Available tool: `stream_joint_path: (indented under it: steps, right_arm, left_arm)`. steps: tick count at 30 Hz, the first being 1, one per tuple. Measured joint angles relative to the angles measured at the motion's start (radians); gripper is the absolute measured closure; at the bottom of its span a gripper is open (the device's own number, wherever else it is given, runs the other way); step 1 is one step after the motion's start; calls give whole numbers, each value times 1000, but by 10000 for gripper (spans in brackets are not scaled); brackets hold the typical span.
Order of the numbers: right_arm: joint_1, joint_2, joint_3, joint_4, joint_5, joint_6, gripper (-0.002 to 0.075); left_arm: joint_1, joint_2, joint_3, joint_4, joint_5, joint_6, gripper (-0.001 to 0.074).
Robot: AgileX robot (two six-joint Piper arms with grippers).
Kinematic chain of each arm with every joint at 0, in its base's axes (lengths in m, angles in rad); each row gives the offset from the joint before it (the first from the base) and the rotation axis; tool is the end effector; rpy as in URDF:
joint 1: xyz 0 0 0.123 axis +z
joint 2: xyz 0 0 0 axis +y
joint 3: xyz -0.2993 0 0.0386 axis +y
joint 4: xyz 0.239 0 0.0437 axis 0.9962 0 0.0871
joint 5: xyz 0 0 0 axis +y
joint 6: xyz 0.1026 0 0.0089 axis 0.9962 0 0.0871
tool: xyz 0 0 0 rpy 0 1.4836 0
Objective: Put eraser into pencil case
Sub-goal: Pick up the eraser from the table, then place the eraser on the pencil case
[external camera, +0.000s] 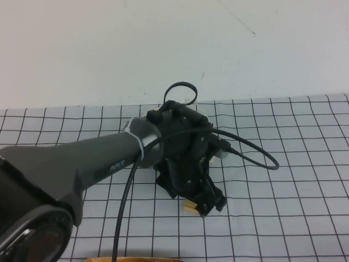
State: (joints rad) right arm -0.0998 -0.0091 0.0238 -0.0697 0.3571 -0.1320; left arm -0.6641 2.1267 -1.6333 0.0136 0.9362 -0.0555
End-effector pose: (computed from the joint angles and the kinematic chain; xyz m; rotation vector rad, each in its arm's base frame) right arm 0.0384 -0.0064 0.1702 -0.0737 1.8593 -0.2290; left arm 0.3513 -0.2735 0.1818 0.8850 2.7847 -0.1018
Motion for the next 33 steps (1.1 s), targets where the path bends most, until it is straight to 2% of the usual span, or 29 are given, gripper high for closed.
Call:
stream_joint_path:
  steps: [7, 10, 13, 19, 24, 28, 33]
  right_arm:
    - [0, 0, 0, 0, 0, 0, 727]
    - [0, 0, 0, 0, 0, 0, 727]
    - [0, 0, 0, 0, 0, 0, 727]
    - [0, 0, 0, 0, 0, 0, 727]
    - [0, 0, 0, 0, 0, 0, 727]
    - [0, 0, 0, 0, 0, 0, 727]
    - [0, 0, 0, 0, 0, 0, 727]
  left_arm:
    - [0, 32, -5, -7, -20, -1, 218]
    - [0, 37, -5, 7, -23, -2, 307]
    - [0, 37, -5, 34, -24, -2, 460]
    - [0, 20, -28, 77, 16, 2, 459]
    - [0, -82, -104, 101, 44, 28, 459]
    - [0, -144, -192, 212, 53, 31, 459]
    - [46, -142, -239, 246, 21, 30, 459]
